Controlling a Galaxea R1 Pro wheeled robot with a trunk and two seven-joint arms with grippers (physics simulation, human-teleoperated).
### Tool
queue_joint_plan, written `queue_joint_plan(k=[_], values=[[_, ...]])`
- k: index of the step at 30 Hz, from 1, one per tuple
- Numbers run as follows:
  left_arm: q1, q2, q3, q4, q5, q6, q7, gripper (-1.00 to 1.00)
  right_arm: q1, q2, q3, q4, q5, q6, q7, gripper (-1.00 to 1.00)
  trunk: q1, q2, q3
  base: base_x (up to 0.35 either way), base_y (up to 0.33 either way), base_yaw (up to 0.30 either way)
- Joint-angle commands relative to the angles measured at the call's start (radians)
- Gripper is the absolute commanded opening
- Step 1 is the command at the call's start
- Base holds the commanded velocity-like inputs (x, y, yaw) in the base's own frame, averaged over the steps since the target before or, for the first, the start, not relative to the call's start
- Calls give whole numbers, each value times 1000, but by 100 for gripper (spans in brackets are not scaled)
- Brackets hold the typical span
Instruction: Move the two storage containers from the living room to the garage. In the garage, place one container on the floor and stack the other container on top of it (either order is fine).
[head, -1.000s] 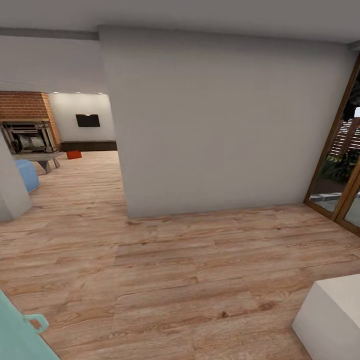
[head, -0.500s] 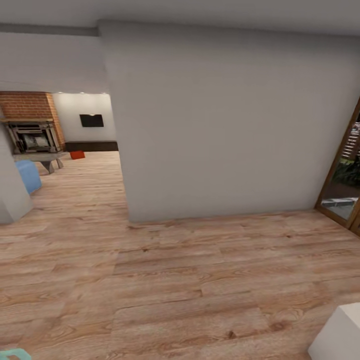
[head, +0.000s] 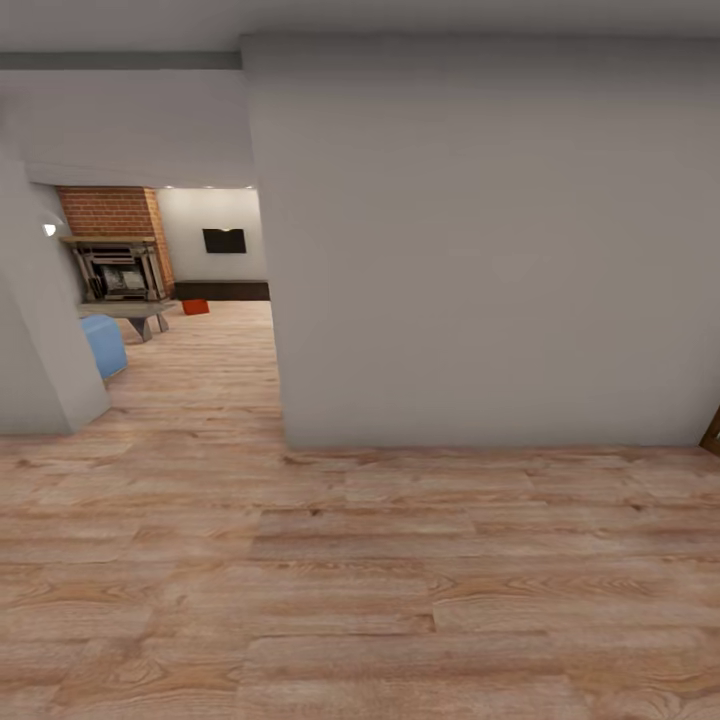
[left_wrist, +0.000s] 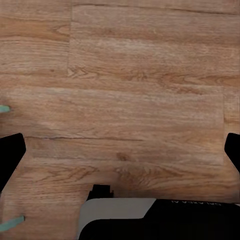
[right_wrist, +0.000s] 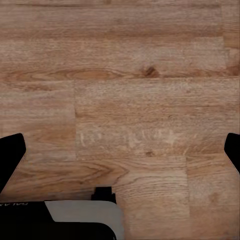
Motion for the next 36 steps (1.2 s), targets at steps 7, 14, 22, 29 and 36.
queue_joint_plan(k=[7, 14, 22, 29, 36], values=[[-1, 0, 1, 5, 4, -7, 1, 100, -2, 0, 8, 4, -9, -7, 0, 100, 1, -1, -1, 329, 0, 88], [-2, 0, 1, 4, 4, -7, 2, 100, -2, 0, 8, 4, -9, -7, 0, 100, 1, -1, -1, 329, 0, 236], [-2, 0, 1, 4, 4, -7, 2, 100, -2, 0, 8, 4, -8, -7, 0, 100, 1, -1, -1, 329, 0, 248], [-2, 0, 1, 4, 4, -7, 2, 100, -2, 0, 8, 4, -7, -7, 0, 100, 1, -1, -1, 329, 0, 249], [-2, 0, 1, 4, 4, -7, 2, 100, -2, 0, 8, 4, -6, -7, 0, 100, 1, -1, -1, 329, 0, 249]])
